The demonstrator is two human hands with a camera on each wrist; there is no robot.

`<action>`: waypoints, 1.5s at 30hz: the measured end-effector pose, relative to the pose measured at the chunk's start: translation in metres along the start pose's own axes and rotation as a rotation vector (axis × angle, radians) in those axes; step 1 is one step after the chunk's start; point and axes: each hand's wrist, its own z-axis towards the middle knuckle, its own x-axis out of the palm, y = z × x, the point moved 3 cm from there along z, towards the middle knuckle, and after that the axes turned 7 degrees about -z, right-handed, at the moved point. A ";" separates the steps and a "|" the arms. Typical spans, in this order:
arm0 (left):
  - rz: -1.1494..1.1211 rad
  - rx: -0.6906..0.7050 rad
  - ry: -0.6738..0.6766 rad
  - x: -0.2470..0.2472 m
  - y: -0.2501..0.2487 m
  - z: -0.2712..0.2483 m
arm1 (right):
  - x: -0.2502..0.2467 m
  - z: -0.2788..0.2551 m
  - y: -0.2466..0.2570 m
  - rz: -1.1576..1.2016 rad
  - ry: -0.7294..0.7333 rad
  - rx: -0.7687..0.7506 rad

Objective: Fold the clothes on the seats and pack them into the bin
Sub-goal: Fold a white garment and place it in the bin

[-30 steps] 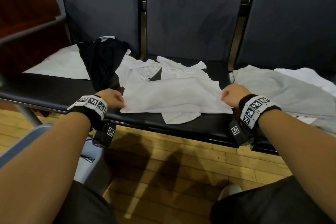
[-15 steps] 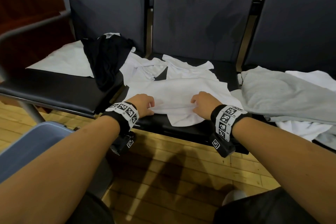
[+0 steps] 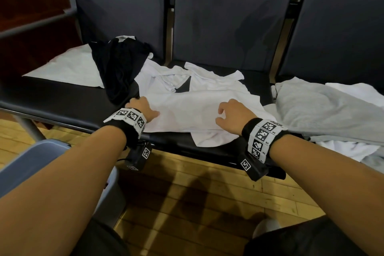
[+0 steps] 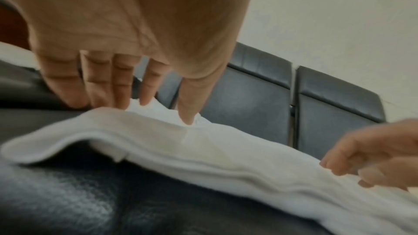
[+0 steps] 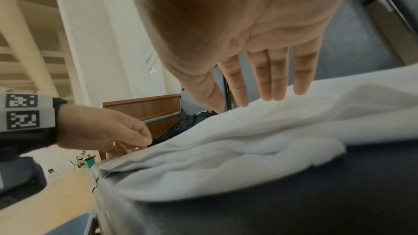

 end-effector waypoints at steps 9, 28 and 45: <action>-0.147 -0.119 0.134 0.010 0.004 0.013 | 0.032 0.016 0.026 0.044 0.204 -0.035; -1.116 0.113 0.149 -0.042 -0.076 -0.015 | -0.012 0.024 0.020 0.877 0.107 0.193; -0.613 0.234 0.195 0.025 -0.141 -0.005 | -0.007 0.024 -0.094 0.752 0.119 0.621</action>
